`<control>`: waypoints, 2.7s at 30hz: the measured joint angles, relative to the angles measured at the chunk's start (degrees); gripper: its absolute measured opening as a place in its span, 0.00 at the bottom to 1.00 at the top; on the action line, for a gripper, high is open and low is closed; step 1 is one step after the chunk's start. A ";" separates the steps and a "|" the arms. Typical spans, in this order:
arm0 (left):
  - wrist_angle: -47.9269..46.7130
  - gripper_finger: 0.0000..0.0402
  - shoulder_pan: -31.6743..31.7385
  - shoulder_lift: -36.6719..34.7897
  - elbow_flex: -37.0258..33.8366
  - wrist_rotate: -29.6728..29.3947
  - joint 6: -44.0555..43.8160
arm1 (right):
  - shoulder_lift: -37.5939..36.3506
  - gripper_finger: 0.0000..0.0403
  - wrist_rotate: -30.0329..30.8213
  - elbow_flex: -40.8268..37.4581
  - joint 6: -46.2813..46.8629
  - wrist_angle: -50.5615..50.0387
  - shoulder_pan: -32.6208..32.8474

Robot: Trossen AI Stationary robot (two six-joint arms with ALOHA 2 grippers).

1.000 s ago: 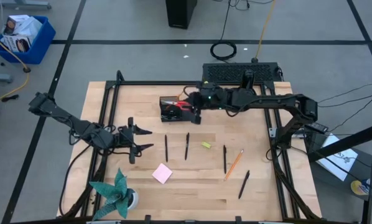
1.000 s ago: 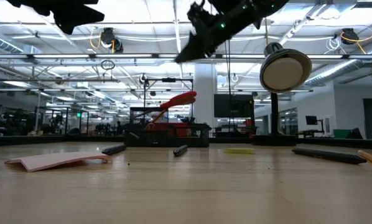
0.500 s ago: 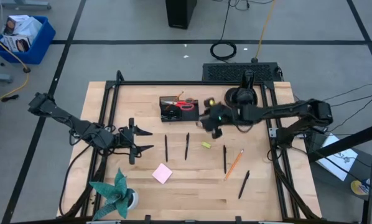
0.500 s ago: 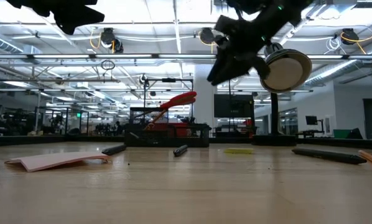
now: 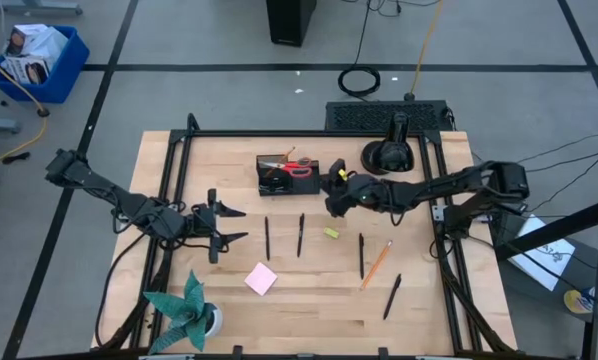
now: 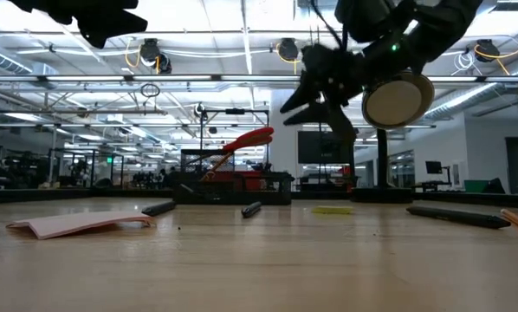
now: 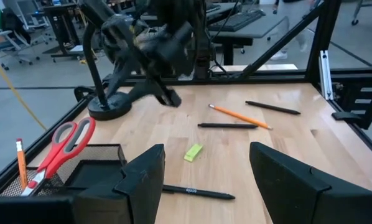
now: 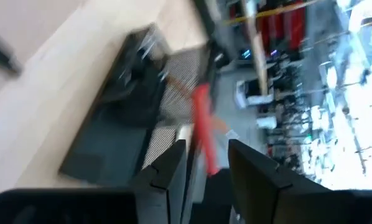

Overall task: Pick and place office supplies into organizer
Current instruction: Put the red scissors into the black desk organizer

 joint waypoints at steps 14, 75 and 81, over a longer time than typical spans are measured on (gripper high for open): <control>0.18 0.60 0.59 0.00 0.00 0.13 1.07 | 5.05 0.28 -1.00 2.61 -5.23 1.60 -1.48; 0.42 0.60 0.63 0.00 0.00 0.68 0.57 | 12.74 0.06 6.37 22.19 -28.43 -19.23 -2.16; 0.11 0.60 0.63 0.00 0.00 0.68 0.60 | 12.38 0.06 3.31 32.58 -27.94 -31.57 -2.09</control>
